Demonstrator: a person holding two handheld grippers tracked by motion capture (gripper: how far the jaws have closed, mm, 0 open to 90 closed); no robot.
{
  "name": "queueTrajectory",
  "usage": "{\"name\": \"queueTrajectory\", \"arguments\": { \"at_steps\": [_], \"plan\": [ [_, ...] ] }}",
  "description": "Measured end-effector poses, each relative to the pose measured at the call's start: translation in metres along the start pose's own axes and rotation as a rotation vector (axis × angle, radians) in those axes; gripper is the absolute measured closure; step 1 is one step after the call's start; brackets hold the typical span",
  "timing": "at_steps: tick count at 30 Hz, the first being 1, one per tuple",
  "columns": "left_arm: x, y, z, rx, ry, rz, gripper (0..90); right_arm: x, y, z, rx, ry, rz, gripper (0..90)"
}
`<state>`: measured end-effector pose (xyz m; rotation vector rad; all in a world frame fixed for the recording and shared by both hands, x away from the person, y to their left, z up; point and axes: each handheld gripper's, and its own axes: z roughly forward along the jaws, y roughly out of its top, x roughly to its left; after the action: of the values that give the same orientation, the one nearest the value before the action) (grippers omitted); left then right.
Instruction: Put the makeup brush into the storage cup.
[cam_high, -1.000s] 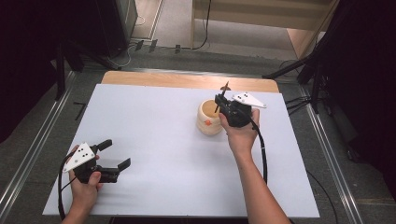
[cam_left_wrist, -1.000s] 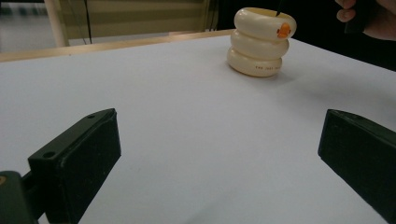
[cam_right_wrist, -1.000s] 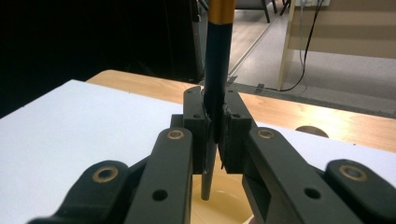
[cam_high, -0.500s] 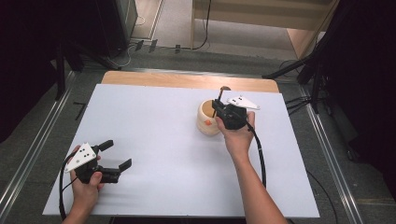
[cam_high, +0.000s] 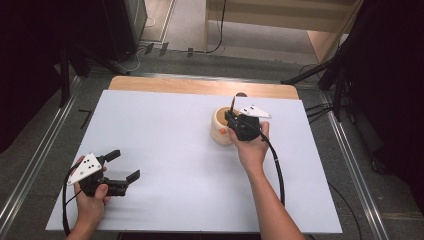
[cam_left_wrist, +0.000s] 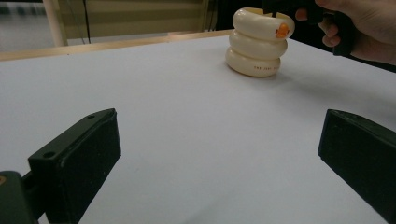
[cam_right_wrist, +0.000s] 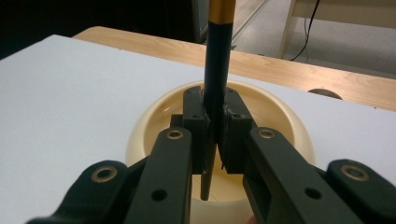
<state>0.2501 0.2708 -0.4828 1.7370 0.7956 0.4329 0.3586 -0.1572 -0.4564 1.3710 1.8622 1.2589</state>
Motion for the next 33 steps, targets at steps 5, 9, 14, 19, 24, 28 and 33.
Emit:
{"name": "queueTrajectory", "arguments": {
  "at_steps": [5, 9, 14, 19, 24, 28, 33],
  "plan": [
    [0.0, 0.0, 0.0, -0.004, 0.002, -0.003, 0.0, 0.0, -0.001, 0.001, 0.014, -0.003, -0.003, 82.6],
    [0.0, 0.0, -0.001, -0.005, -0.001, 0.0, 0.2, -0.002, 0.001, -0.001, 0.002, -0.02, 0.004, 63.3],
    [0.0, 0.001, -0.001, -0.008, -0.006, -0.001, 0.2, -0.003, 0.004, -0.009, -0.014, -0.016, -0.002, 46.2],
    [0.0, 0.001, -0.001, -0.011, -0.007, -0.003, 0.1, -0.003, 0.008, -0.019, -0.027, -0.031, 0.002, 25.9],
    [-0.001, 0.001, -0.001, -0.012, -0.008, -0.002, 0.1, -0.004, 0.005, -0.03, -0.059, -0.062, 0.0, 14.6],
    [-0.001, 0.001, -0.001, -0.01, -0.006, 0.004, 0.1, -0.007, -0.001, -0.037, -0.062, -0.075, -0.016, 7.3],
    [-0.001, 0.001, -0.002, -0.013, -0.008, 0.005, 0.1, -0.014, -0.009, -0.047, -0.068, -0.039, -0.001, 0.0]
  ]
}}
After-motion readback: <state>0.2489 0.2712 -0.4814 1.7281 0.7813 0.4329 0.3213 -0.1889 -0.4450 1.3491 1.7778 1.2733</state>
